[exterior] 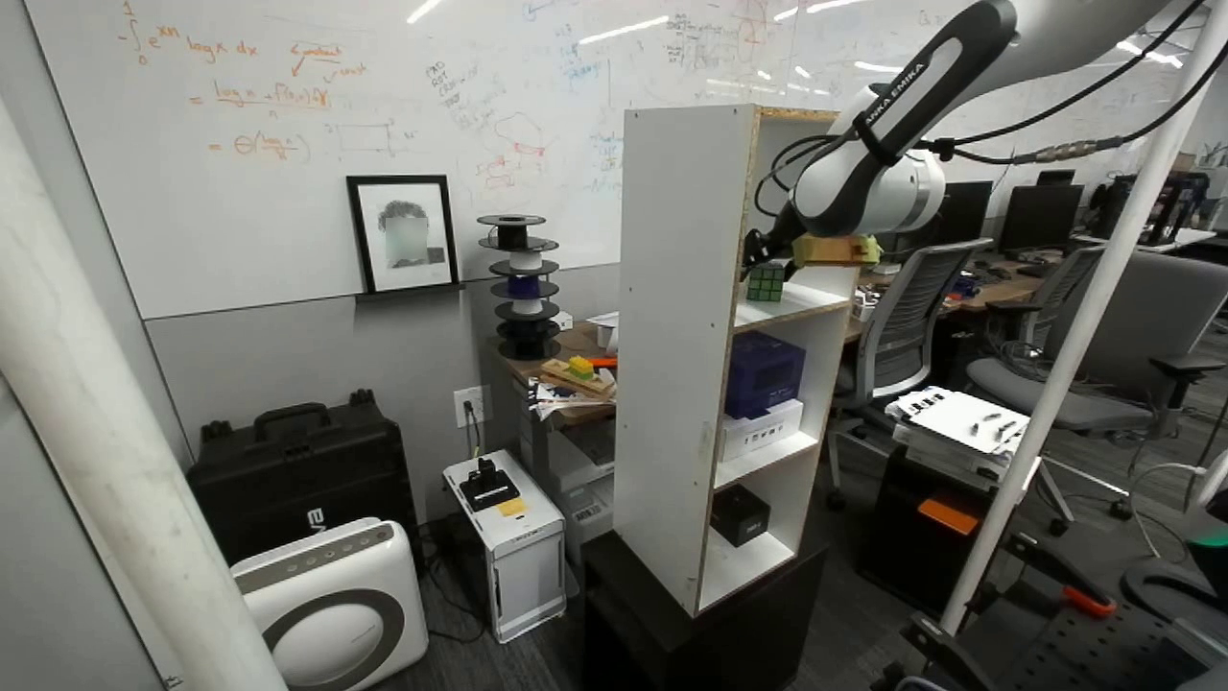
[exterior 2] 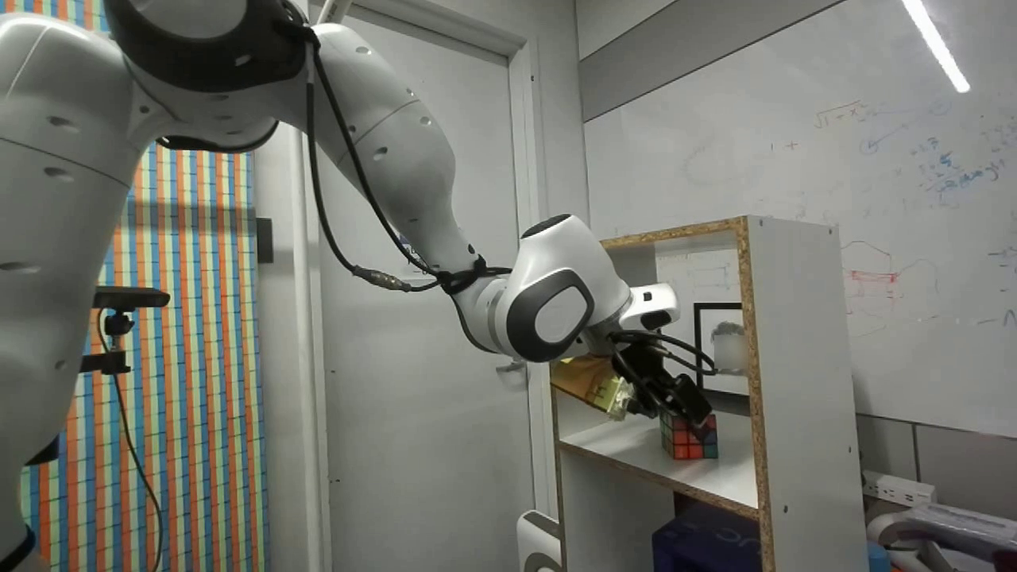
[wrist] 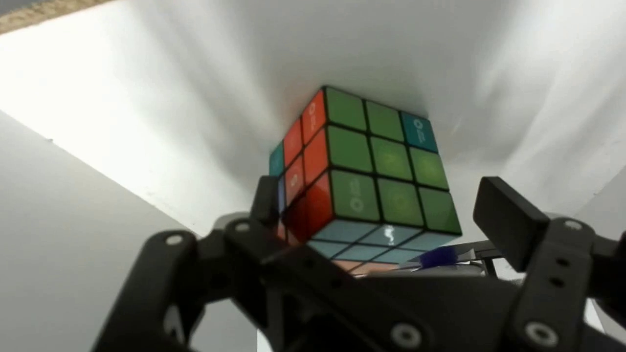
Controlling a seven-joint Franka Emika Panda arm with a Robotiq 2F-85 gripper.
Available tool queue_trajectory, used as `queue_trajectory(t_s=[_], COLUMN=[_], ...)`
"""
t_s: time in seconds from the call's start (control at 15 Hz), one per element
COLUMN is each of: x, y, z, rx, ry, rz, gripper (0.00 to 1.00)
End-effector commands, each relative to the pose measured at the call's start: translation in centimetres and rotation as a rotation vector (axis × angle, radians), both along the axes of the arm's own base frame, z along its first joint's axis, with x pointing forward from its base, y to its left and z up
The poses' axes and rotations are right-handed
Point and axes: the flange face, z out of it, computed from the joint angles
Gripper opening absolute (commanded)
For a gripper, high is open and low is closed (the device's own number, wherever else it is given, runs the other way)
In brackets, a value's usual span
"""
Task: Put the rubix cube on the top of the shelves
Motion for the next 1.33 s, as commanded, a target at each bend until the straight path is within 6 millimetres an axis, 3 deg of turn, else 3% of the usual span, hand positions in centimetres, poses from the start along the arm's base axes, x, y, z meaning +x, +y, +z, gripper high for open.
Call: queue_trajectory(t_s=[0.0,0.27,0.33,0.53,0.93,1.13,1.27], x=[0.9,-0.6,-1.5,-5.1,-14.1,-18.0,-19.6], y=[0.2,0.1,-0.1,-0.2,-0.1,0.1,0.1], z=[0.5,1.6,2.2,4.7,10.0,14.4,18.8], rx=[0.022,0.062,0.076,0.113,0.116,0.109,0.122], ry=[-0.006,0.059,0.08,0.162,0.293,0.309,0.243], rz=[-0.012,-0.013,-0.023,-0.022,0.005,0.0,-0.025], gripper=[0.75,0.43,0.41,0.4,0.4,0.4,0.4])
